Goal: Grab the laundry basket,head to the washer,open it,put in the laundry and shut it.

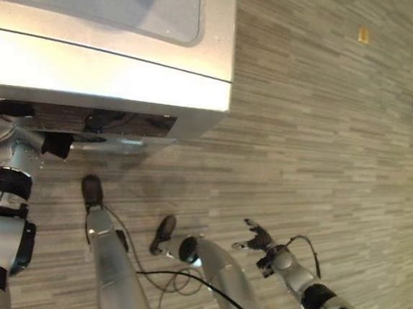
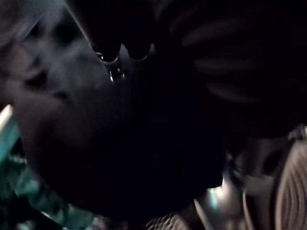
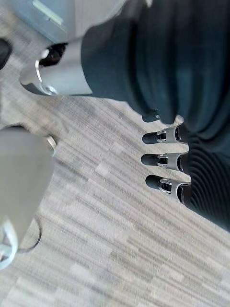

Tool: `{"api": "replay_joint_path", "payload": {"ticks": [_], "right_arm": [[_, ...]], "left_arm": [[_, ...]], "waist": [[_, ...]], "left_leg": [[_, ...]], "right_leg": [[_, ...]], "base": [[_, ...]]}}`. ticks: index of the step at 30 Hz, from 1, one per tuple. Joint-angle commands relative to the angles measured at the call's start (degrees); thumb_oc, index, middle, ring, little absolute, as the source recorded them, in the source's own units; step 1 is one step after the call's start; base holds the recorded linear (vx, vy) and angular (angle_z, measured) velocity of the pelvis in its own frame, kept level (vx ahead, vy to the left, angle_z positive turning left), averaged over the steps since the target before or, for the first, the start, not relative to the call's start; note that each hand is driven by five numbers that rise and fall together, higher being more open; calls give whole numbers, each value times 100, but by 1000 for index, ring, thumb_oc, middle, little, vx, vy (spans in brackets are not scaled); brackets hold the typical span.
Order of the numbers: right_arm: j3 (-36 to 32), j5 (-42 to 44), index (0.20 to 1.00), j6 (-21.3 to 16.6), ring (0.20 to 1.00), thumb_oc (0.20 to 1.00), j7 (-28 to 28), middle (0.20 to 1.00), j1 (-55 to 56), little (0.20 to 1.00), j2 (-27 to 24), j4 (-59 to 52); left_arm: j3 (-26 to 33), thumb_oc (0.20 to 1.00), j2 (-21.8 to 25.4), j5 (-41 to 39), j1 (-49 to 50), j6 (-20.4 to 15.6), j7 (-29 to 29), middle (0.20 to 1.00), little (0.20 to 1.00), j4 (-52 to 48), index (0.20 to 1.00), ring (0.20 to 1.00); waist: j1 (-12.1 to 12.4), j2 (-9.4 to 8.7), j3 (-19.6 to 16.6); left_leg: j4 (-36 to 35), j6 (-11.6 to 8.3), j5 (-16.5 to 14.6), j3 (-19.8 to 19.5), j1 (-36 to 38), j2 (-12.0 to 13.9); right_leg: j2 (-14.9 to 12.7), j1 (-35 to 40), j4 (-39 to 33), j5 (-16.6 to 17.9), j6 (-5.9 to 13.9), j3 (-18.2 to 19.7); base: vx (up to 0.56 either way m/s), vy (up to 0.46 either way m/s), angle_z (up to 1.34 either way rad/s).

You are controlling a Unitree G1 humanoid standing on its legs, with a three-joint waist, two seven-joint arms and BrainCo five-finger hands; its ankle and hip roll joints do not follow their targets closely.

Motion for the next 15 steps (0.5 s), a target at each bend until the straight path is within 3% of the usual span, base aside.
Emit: {"api": "replay_joint_path", "payload": {"ticks": [1,2,4,10,12,15], "right_arm": [[-200,-55,1000,-60,1000,1000,103,1000,273,1000,-191,-102],[-197,-57,1000,-95,1000,1000,113,1000,172,1000,-206,-22],[-112,-107,1000,-131,1000,1000,152,1000,102,1000,-216,4],[-42,-99,1000,-173,1000,1000,201,1000,76,1000,-224,3],[-69,-70,1000,-214,1000,1000,184,1000,70,1000,-204,51],[-171,-63,1000,-260,1000,1000,180,1000,149,1000,-62,93]], "left_arm": [[-255,1000,88,1300,-1118,75,-514,1000,1000,418,1000,1000],[-678,1000,134,2198,-1328,212,-592,1000,1000,653,1000,1000],[-1050,1000,105,2950,-1445,281,-580,1000,1000,732,1000,1000],[-1655,1000,5,4141,-1607,469,-365,1000,1000,290,1000,1000],[-1787,1000,97,4486,-1599,487,-202,1000,1000,-208,1000,1000],[-1771,1000,759,5651,-1121,672,200,1000,1000,-1907,1000,1000]], "waist": [[-139,55,-139],[-133,62,-108],[-149,57,-86],[-119,44,-55],[-70,75,-24],[102,126,68]], "left_leg": [[-306,435,271,522,-365,-330],[-318,440,293,518,-404,-313],[-337,450,311,520,-431,-289],[-382,467,310,540,-413,-277],[-381,477,295,546,-403,-284],[-374,465,258,535,-375,-308]], "right_leg": [[-215,390,-313,8,317,53],[-222,332,-299,30,338,23],[-229,289,-290,62,364,5],[-255,249,-279,87,401,6],[-270,266,-274,84,408,-4],[-274,299,-279,39,418,1]], "base": [[-30,-7,3],[0,0,0],[-25,-15,4],[-6,-7,9],[-5,-11,5],[-3,-1,1]]}}
